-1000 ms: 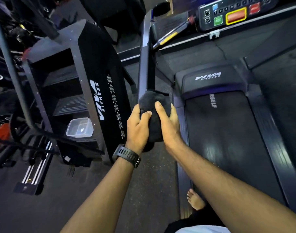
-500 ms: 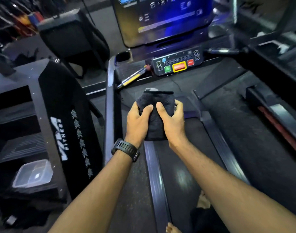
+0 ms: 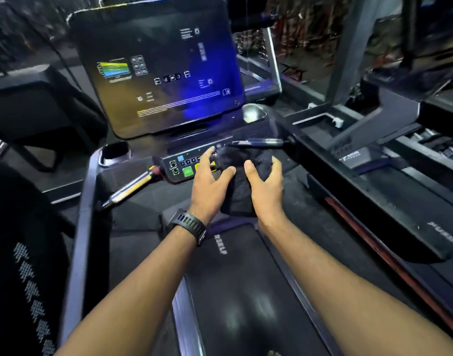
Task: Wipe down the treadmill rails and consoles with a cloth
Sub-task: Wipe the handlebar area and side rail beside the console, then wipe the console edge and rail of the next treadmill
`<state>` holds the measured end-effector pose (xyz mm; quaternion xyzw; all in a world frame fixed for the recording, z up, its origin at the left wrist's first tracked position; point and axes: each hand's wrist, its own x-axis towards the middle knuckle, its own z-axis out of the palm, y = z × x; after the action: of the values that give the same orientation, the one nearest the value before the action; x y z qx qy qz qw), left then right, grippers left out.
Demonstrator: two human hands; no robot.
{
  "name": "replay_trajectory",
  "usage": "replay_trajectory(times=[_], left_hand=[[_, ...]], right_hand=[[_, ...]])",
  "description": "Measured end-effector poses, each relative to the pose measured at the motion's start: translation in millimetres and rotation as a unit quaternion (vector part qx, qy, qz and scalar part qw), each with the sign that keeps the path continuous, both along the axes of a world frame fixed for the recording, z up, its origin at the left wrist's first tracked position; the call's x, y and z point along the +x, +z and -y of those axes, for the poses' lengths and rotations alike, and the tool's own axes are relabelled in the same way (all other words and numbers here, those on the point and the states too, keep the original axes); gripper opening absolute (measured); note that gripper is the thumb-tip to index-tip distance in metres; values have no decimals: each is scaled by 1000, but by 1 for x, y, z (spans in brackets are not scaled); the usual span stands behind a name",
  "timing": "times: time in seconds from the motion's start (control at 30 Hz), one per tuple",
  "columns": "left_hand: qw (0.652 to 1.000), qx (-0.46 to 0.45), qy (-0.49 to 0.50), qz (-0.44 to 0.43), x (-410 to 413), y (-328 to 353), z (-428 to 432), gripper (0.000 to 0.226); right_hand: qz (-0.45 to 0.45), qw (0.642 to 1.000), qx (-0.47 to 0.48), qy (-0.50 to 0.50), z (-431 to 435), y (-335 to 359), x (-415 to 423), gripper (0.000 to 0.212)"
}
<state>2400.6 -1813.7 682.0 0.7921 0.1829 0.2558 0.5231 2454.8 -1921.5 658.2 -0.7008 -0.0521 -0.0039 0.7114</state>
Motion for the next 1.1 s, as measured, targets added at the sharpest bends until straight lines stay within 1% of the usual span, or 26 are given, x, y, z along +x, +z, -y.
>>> replay_trajectory(times=[0.07,0.13,0.2,0.3,0.5,0.57,0.67,0.73,0.83,0.9,0.97,1.03,1.1], left_hand=[[1000,12,2,-4,23,-2,-2,76],[999,38,4,-9,45,-6,-4,73],[996,89,2,-22,69,-13,-11,67],[981,187,-4,-59,105,-21,-27,65],[947,302,-20,-108,193,-51,-74,76],[931,339,-32,-129,226,-62,-96,74],[918,349,-46,-182,258,-73,-118,73],[901,371,-59,-217,272,-76,-127,76],[870,405,-76,-271,288,-82,-139,78],[860,411,-79,-291,291,-88,-144,77],[850,420,-82,-306,293,-91,-145,77],[845,420,-83,-319,294,-93,-142,78],[849,407,-87,-326,295,-92,-142,79]], right_hand=[[4,1000,-8,-21,0,0,26,56],[0,999,-21,-38,0,-4,51,68],[-11,998,-29,-56,-2,-13,77,73],[-20,997,-43,-62,-9,-22,111,64],[-20,991,-101,-81,-47,-45,191,60],[-20,988,-123,-91,-69,-53,221,59],[-44,985,-139,-89,-91,-63,251,60],[-55,982,-160,-83,-102,-68,266,60],[-50,977,-191,-78,-118,-82,289,59],[-30,973,-217,-69,-127,-90,300,59],[10,953,-293,-75,-132,-97,305,63],[71,911,-391,-108,-135,-102,305,61],[165,873,-442,-125,-139,-104,303,52]])
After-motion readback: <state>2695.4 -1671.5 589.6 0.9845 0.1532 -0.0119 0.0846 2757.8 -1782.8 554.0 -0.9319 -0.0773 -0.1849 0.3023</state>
